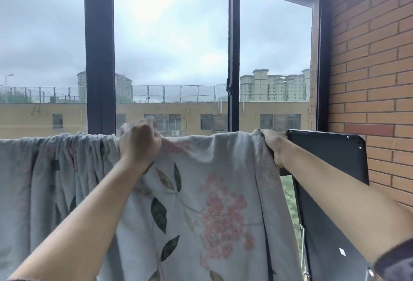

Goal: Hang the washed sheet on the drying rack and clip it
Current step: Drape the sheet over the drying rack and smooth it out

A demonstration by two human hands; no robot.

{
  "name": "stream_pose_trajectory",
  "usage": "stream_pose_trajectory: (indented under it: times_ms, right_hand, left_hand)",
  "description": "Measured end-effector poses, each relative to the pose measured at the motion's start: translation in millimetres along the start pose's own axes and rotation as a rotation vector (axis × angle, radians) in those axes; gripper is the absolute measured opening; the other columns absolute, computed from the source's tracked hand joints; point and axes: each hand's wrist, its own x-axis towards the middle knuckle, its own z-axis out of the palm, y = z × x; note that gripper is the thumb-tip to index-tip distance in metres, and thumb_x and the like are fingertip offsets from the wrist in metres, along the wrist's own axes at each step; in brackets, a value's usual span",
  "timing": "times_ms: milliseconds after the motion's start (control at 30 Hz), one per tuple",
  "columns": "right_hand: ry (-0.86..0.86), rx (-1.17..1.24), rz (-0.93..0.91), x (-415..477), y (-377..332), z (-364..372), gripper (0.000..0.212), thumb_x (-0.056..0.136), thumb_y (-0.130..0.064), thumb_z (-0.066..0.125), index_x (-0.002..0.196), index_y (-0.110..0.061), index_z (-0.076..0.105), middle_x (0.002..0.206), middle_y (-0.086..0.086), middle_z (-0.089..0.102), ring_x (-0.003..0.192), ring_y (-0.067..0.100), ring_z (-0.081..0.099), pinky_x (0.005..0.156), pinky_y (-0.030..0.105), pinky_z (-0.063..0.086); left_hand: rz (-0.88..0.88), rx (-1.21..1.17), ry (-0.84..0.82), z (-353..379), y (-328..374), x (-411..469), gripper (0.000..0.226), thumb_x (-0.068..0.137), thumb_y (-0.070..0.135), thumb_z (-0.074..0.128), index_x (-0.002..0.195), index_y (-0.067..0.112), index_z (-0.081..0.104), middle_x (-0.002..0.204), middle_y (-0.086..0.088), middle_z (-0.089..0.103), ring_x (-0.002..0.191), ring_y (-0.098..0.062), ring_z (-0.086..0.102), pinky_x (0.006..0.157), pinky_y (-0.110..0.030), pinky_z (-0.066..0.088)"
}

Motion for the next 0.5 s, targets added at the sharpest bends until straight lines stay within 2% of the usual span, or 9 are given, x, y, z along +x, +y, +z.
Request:
stream_pose_trajectory:
  times_ms: [33,100,167,233,300,400,500]
  right_hand:
    - [-0.029,-0.038,0.018,-2.0,1.2,0.3,0.045,0.096,-0.045,0.042,0.063,-0.018,0.057,0.066,0.007,0.061,0.061,0.021,0.058,0.058,0.028,0.049]
    - [-0.082,-0.132,0.016,-10.4,0.8,1.1,0.047,0.093,-0.052,0.048,0.074,-0.012,0.064,0.076,0.012,0.067,0.070,0.025,0.063,0.062,0.030,0.051]
    - [-0.064,-0.185,-0.043,-9.6,0.5,1.2,0.030,0.094,-0.036,0.053,0.080,-0.010,0.061,0.077,0.011,0.065,0.069,0.023,0.062,0.059,0.028,0.050]
    - [0.020,-0.169,-0.098,-4.8,-2.6,-1.9,0.018,0.091,-0.020,0.051,0.078,-0.009,0.058,0.075,0.010,0.063,0.069,0.024,0.060,0.063,0.028,0.047]
    - [0.085,-0.104,-0.125,-0.9,-8.7,-9.0,0.014,0.084,-0.016,0.049,0.075,-0.010,0.057,0.075,0.011,0.060,0.070,0.025,0.058,0.067,0.032,0.045]
    - [0.193,0.015,-0.155,3.4,-19.3,-25.1,0.020,0.084,-0.013,0.047,0.065,-0.012,0.051,0.064,0.010,0.055,0.059,0.024,0.053,0.059,0.031,0.044]
    - [0.273,0.061,-0.172,6.6,-24.2,-36.2,0.022,0.084,-0.013,0.048,0.063,-0.012,0.053,0.055,0.009,0.058,0.060,0.024,0.053,0.061,0.031,0.044]
  left_hand:
    - [0.078,-0.034,-0.037,4.7,13.1,-2.2,0.015,0.091,0.017,0.052,0.100,0.011,0.063,0.100,-0.004,0.068,0.082,-0.020,0.057,0.099,-0.044,0.039]
    - [0.182,-0.094,-0.154,15.7,37.7,-5.6,0.021,0.094,0.028,0.052,0.104,0.015,0.066,0.105,0.000,0.068,0.090,-0.021,0.061,0.098,-0.042,0.041]
    - [0.223,-0.068,-0.212,25.8,51.0,-7.8,0.024,0.094,0.035,0.053,0.097,0.017,0.068,0.095,-0.002,0.071,0.086,-0.025,0.064,0.085,-0.037,0.045]
    - [0.177,-0.118,-0.160,27.7,49.2,-5.6,0.023,0.094,0.030,0.054,0.082,0.014,0.067,0.079,-0.008,0.070,0.076,-0.030,0.064,0.068,-0.034,0.043]
    - [0.090,-0.151,-0.097,22.4,34.8,-2.1,0.025,0.094,0.023,0.054,0.074,0.011,0.064,0.071,-0.012,0.067,0.070,-0.032,0.063,0.059,-0.033,0.044]
    - [-0.061,-0.069,-0.025,4.3,-4.0,2.9,0.024,0.090,0.021,0.055,0.072,0.007,0.061,0.071,-0.016,0.065,0.070,-0.034,0.061,0.059,-0.033,0.041]
    - [-0.172,-0.055,0.042,-13.6,-32.9,6.0,0.021,0.080,0.017,0.062,0.065,0.008,0.051,0.069,-0.017,0.061,0.071,-0.035,0.060,0.061,-0.037,0.045]
